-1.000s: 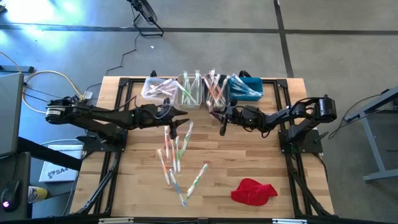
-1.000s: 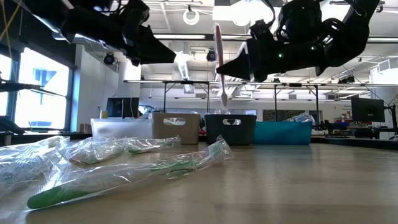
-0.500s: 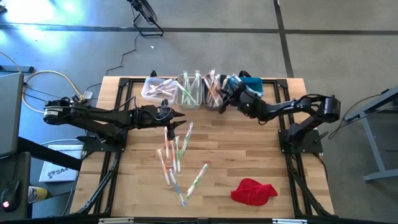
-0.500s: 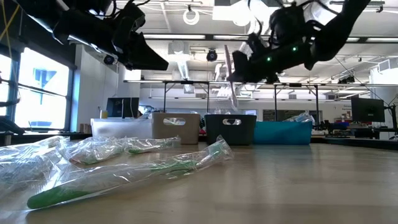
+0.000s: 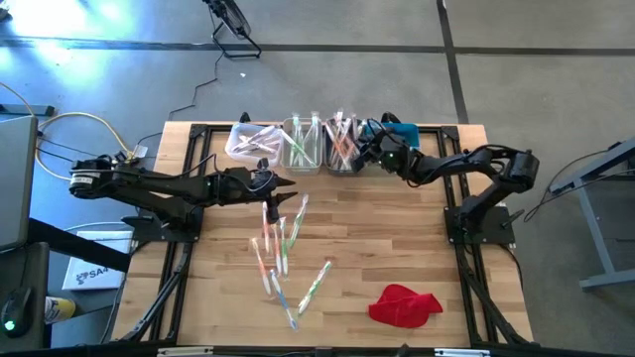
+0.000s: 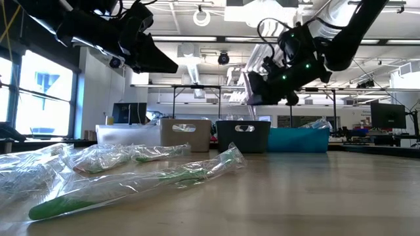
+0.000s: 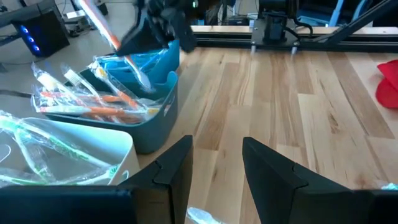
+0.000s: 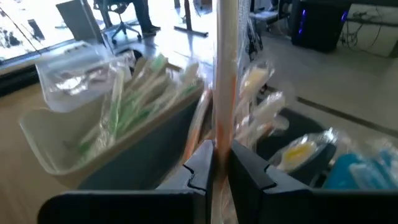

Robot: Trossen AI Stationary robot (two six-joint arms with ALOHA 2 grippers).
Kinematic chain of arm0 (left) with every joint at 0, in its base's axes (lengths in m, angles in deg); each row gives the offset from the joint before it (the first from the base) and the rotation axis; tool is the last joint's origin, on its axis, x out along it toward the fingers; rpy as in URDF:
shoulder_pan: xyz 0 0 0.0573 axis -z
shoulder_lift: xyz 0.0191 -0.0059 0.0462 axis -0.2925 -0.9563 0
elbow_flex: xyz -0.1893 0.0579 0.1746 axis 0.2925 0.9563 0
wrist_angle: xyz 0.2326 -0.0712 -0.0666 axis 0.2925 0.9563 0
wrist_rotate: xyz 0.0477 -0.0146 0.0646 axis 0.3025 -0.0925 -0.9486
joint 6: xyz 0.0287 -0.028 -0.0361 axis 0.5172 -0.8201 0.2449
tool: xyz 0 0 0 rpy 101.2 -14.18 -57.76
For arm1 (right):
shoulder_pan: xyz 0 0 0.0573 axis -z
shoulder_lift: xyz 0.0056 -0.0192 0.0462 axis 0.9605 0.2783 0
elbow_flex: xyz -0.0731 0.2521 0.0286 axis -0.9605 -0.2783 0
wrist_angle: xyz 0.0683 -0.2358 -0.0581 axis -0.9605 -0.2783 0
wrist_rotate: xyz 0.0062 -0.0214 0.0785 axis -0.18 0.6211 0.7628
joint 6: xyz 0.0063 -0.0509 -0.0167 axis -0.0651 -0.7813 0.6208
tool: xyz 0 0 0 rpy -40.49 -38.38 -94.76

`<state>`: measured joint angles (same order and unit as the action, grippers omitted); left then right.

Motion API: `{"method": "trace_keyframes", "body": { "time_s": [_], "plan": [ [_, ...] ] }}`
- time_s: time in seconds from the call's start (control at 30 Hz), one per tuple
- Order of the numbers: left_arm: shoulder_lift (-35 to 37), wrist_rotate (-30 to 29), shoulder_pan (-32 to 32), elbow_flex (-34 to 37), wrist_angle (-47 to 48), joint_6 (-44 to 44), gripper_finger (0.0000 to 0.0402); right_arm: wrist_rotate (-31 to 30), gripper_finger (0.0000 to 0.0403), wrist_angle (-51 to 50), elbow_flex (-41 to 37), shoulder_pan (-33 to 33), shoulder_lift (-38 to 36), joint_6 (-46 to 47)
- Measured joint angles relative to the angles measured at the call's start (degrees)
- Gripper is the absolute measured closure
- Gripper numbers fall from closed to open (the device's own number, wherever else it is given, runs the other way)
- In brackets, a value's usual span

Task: Pick & Place Toothbrushes
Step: Put the orange toothbrush into the dark green bin, then put the green toothbrush into the gray bin

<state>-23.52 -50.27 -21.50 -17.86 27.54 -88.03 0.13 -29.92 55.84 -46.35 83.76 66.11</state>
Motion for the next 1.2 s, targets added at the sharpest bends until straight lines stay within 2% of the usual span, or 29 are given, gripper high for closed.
{"method": "trace_keyframes", "body": {
  "time_s": [0.27,0.53,0.73,1.0,1.2],
  "plan": [
    [0.0,0.0,0.0,0.0,-0.01,-0.02,0.0265,1.5,0.0372,1.42,0.0,-0.04,6.15,3.16],
    [0.0,0.0,0.0,0.0,0.06,-0.02,0.0265,1.19,0.0368,1.77,0.0,-0.04,6.35,3.18],
    [0.0,0.0,0.0,-0.02,0.45,-0.04,0.0265,-2.21,0.0324,1.84,0.0,-0.1,6.35,3.04],
    [0.0,0.0,0.0,-0.02,0.49,-0.04,0.0265,-2.05,0.0235,1.47,-0.02,-0.17,5.55,2.7],
    [0.0,0.0,0.0,-0.02,0.73,-0.04,0.0265,-1.31,0.0222,1.69,-0.02,-0.38,0.71,2.51]
  ]
}}
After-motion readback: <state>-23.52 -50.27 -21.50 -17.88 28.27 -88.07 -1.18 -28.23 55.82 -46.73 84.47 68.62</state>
